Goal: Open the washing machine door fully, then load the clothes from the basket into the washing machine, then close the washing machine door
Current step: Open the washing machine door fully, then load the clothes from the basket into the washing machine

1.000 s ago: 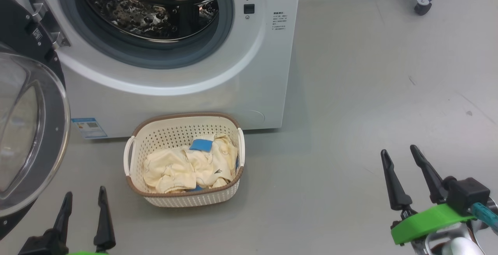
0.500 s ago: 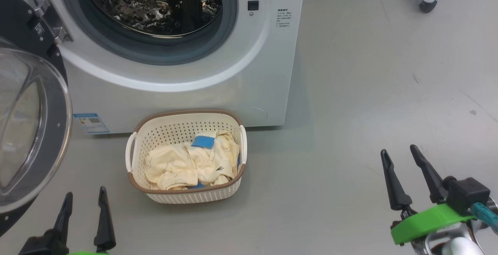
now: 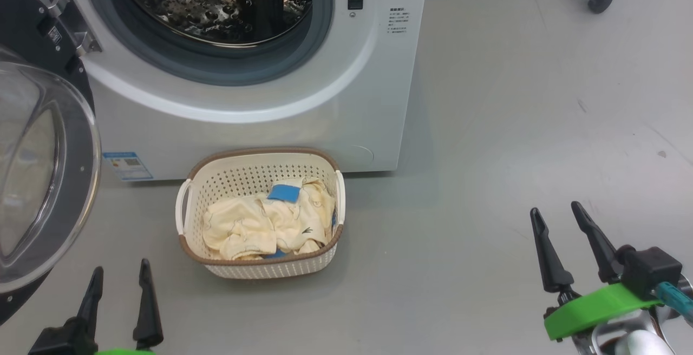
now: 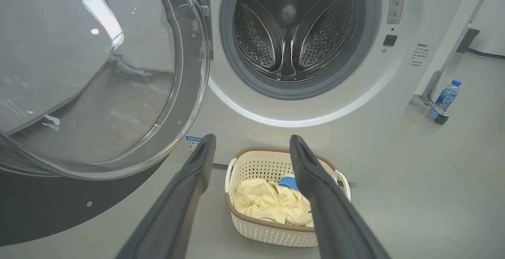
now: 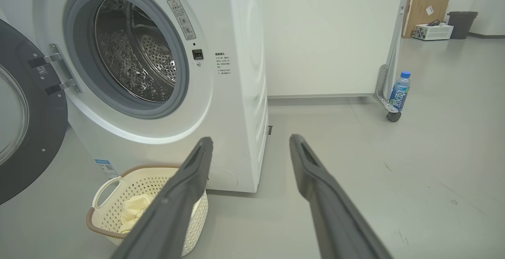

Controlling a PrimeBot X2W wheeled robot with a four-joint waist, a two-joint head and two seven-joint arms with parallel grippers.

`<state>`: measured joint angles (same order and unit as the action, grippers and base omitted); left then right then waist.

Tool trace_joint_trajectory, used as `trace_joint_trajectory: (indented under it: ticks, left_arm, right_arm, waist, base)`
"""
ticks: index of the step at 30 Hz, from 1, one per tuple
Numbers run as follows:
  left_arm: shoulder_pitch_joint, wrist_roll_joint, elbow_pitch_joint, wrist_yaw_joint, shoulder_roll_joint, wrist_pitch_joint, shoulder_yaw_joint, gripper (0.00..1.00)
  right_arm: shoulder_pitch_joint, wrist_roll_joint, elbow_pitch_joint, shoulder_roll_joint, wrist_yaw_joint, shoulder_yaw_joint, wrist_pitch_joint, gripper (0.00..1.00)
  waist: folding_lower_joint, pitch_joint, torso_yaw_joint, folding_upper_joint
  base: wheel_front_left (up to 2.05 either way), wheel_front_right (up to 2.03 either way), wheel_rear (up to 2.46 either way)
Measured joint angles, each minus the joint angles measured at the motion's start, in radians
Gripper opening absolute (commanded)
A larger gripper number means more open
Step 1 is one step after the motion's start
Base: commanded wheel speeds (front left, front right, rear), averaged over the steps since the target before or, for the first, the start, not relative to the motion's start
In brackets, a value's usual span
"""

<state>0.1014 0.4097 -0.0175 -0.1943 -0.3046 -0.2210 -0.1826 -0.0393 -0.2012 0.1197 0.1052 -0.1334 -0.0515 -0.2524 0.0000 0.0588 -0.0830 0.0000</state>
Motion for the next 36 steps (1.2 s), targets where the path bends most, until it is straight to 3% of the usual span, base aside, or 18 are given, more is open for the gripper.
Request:
trace_joint_trajectory:
  ticks: [17, 36]
  left_arm:
    - [-0.016, 0.006, -0.007, 0.000, -0.004, 0.000, -0.011, 1.00]
    - [-0.021, 0.022, -0.017, -0.010, -0.004, -0.017, 0.004, 1.00]
  right_arm:
    - [0.002, 0.000, 0.011, 0.000, 0.000, -0.001, 0.000, 1.00]
    - [0.004, 0.000, 0.015, 0.003, 0.000, -0.002, 0.000, 1.00]
  waist:
    - [0.0000, 0.012, 0.006, 0.0000]
    - [0.0001, 0.007, 0.018, 0.0000]
  base:
    - [0.22, -0.14, -0.08]
    - [1.70, -1.53, -0.17]
